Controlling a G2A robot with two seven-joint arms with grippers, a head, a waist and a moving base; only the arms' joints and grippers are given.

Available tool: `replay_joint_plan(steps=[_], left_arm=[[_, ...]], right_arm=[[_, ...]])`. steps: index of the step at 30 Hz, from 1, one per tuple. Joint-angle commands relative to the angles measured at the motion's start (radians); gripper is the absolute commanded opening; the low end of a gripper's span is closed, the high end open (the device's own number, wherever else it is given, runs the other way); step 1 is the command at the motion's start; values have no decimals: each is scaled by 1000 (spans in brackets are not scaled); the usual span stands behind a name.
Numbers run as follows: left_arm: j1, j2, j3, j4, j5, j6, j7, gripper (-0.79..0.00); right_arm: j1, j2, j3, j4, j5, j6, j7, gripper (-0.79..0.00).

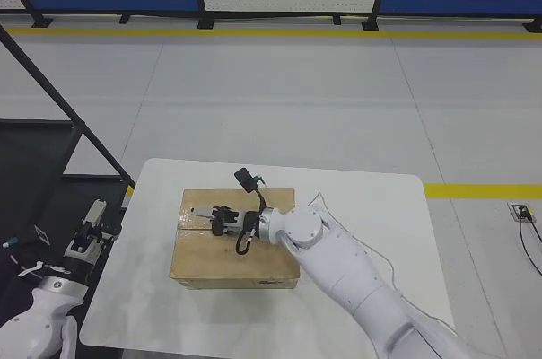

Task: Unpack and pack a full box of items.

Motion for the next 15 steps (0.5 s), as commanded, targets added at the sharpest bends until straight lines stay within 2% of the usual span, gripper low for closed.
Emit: replay_joint_plan(steps=[1, 10, 15], left_arm=[[-1, 1, 3, -1, 2, 1, 2, 0], [-7, 7, 20, -4, 9, 9, 5, 0], [-9, 10, 31, -10, 13, 12, 6, 0]], right_arm=[[-33, 24, 28, -73, -30, 44, -5, 0], [-251, 136, 193, -486, -210, 288, 2, 0], [-366, 175, 284, -661, -285, 407, -28, 0]])
